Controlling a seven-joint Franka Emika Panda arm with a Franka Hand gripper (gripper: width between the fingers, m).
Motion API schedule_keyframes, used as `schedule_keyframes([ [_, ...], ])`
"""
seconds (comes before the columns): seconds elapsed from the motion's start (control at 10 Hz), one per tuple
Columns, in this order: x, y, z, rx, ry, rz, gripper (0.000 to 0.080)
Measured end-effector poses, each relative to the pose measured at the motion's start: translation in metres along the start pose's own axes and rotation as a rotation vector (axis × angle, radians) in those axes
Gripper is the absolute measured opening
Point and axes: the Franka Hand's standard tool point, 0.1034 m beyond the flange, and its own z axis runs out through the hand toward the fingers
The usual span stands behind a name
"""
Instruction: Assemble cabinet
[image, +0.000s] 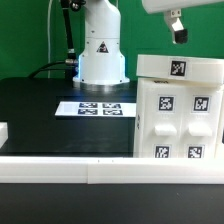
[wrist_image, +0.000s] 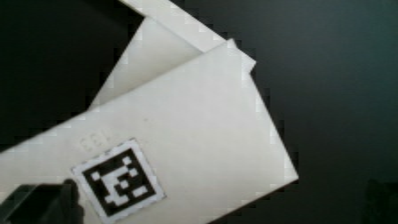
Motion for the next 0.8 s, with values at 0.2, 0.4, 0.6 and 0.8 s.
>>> schedule_keyframes([
  [0.2, 0.002, 0.003, 0.000, -0.042, 0.029, -0.272, 0.0797],
  [0.4, 0.005, 0.006, 0.000, -0.066, 0.038, -0.509, 0.0797],
  [0.6, 0.007, 0.007, 0.000, -0.082, 0.035, -0.693, 0.0797],
  [0.8, 0.011, 0.010, 0.000, -0.087, 0.035, -0.813, 0.0797],
])
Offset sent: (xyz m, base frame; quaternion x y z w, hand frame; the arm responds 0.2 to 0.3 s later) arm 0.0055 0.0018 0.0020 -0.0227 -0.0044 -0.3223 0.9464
